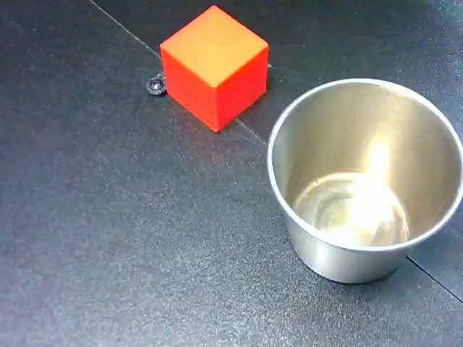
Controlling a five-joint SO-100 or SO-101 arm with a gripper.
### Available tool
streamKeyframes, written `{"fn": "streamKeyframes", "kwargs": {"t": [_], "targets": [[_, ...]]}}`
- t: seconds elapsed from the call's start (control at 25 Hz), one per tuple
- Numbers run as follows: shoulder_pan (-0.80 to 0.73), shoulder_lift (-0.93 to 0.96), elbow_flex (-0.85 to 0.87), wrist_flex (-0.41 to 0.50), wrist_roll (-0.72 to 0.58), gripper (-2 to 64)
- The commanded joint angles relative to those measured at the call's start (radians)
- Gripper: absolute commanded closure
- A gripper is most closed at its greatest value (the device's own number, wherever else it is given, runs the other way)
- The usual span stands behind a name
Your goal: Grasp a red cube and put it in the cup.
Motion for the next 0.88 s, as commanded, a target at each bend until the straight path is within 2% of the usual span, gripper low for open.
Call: {"fn": "streamKeyframes", "kwargs": {"t": [0.0,0.08,0.32,0.48,0.56,0.72,0.84], "targets": [[0.074,-0.132,-0.160,-0.005,-0.006,22.1],[0.110,-0.218,-0.204,0.003,-0.057,22.6],[0.121,-0.341,-0.201,0.008,-0.422,22.7],[0.123,-0.445,-0.216,0.031,-0.508,22.7],[0.123,-0.471,-0.218,0.097,-0.506,22.7],[0.123,-0.499,-0.221,0.290,-0.491,21.9],[0.123,-0.541,-0.258,0.374,-0.488,22.6]]}}
